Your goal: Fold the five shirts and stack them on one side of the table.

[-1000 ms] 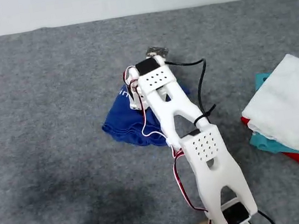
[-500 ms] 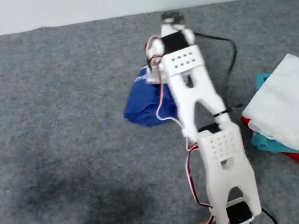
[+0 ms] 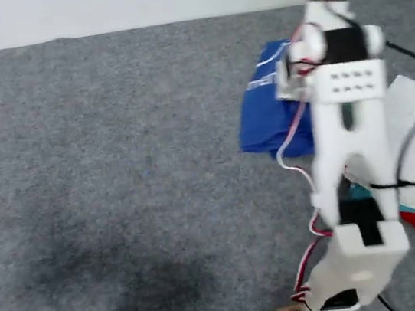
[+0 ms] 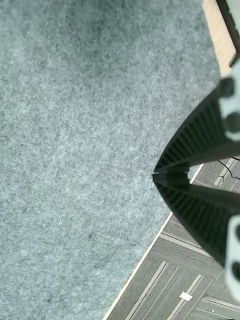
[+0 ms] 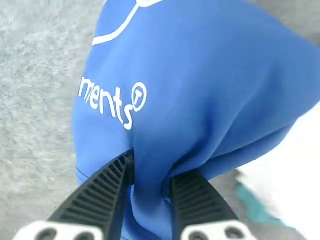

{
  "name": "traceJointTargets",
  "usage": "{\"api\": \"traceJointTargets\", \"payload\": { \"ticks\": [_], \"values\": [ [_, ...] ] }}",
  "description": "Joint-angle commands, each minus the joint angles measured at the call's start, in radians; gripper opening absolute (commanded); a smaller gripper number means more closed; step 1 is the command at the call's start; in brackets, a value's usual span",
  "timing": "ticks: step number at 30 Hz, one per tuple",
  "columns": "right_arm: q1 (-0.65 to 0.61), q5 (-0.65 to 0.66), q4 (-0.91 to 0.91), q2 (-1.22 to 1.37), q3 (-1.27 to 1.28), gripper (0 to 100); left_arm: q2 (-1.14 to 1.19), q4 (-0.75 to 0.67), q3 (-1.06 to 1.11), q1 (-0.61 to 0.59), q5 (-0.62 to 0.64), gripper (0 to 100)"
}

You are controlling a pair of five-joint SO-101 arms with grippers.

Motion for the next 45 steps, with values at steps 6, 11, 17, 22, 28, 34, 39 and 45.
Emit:
{"api": "traceJointTargets", "payload": {
  "ticks": [6, 11, 17, 22, 28, 34, 39, 45],
  "values": [
    [0.285, 0.181, 0.039, -0.113, 0.006, 0.8, -0.029, -0.017, -0.035, 0.000, -0.012, 1],
    [0.414, 0.229, 0.038, -0.079, 0.015, 0.8, -0.029, -0.017, -0.035, 0.000, -0.012, 1],
    [0.524, 0.287, 0.031, 0.022, 0.015, 0.8, -0.029, -0.015, -0.035, 0.000, -0.012, 1],
    [0.602, 0.293, -0.047, 0.137, 0.012, 5.7, -0.029, -0.011, -0.035, 0.000, -0.012, 1],
    [0.664, 0.232, -0.027, 0.143, -0.109, 35.1, -0.029, -0.011, -0.035, 0.000, -0.012, 1],
    [0.590, 0.236, 0.039, 0.044, -0.181, 29.4, -0.029, -0.011, -0.035, 0.000, -0.012, 1],
    [0.486, 0.264, 0.039, -0.039, -0.089, 2.6, -0.029, -0.011, -0.035, 0.000, -0.012, 1],
    [0.437, 0.239, 0.039, -0.068, 0.143, 0.7, -0.029, -0.012, -0.035, 0.000, -0.012, 1]
  ]
}}
